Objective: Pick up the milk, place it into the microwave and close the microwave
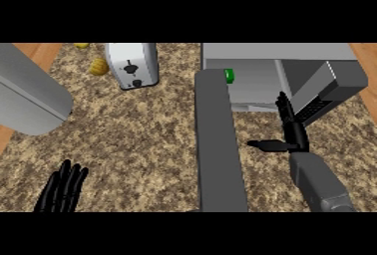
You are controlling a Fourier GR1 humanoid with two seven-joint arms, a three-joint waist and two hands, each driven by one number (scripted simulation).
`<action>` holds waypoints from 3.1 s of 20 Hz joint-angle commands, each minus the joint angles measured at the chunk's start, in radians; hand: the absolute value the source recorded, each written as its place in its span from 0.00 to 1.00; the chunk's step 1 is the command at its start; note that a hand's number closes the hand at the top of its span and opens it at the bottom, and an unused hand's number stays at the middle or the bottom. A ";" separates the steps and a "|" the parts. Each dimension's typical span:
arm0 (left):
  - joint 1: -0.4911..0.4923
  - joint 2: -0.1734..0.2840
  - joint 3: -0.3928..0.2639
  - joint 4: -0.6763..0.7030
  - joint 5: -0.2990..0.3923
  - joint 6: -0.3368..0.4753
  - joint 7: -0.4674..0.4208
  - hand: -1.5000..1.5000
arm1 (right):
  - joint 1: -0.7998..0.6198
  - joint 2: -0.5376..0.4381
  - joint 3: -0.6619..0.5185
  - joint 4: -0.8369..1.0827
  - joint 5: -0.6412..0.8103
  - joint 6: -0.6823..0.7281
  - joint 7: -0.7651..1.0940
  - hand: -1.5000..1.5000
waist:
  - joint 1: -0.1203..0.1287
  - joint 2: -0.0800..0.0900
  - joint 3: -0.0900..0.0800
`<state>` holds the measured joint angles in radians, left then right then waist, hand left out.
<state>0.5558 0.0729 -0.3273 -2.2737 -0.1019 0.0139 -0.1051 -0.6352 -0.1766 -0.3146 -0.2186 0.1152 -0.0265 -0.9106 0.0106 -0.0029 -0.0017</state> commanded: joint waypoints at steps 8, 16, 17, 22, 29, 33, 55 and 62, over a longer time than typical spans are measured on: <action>-0.138 0.058 -0.090 0.071 -0.004 -0.111 0.090 1.00 | 0.231 0.042 0.027 -0.060 -0.034 0.217 -0.135 0.00 | -0.018 0.002 0.002; -0.252 0.016 -0.111 0.175 0.004 -0.124 0.122 1.00 | 0.434 0.032 0.072 -0.256 -0.068 0.309 -0.176 0.00 | -0.023 0.000 0.001; -0.299 0.012 -0.090 0.213 -0.016 -0.117 0.122 1.00 | 0.465 0.026 0.081 -0.299 -0.072 0.320 -0.190 0.00 | -0.028 -0.001 0.001; -0.375 0.011 -0.112 0.313 -0.024 -0.163 0.094 1.00 | 0.619 -0.002 0.116 -0.447 -0.101 0.380 -0.165 0.00 | -0.031 -0.001 0.001; -0.576 -0.050 -0.194 0.525 -0.044 -0.242 0.219 1.00 | 0.746 -0.029 0.139 -0.642 -0.164 0.396 -0.092 0.00 | -0.045 0.002 0.000; -0.704 -0.071 -0.245 0.617 -0.040 -0.189 0.250 1.00 | 0.806 -0.037 0.155 -0.733 -0.207 0.420 -0.060 0.00 | -0.036 0.002 0.001; -1.140 -0.073 -0.612 1.120 0.328 0.378 0.116 1.00 | 0.898 -0.151 0.306 -1.224 -0.414 0.516 0.101 0.00 | -0.180 0.026 -0.003; -1.223 -0.073 -0.529 1.165 0.465 0.496 -0.006 0.00 | 0.911 -0.189 0.322 -1.333 -0.464 0.503 0.170 0.00 | -0.236 0.036 -0.006</action>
<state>-0.6185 0.0001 -0.8943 -1.1497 0.3136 0.4391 -0.0522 0.2698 -0.3449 0.0027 -1.4970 -0.3175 0.4159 -0.7344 -0.1975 0.0303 -0.0061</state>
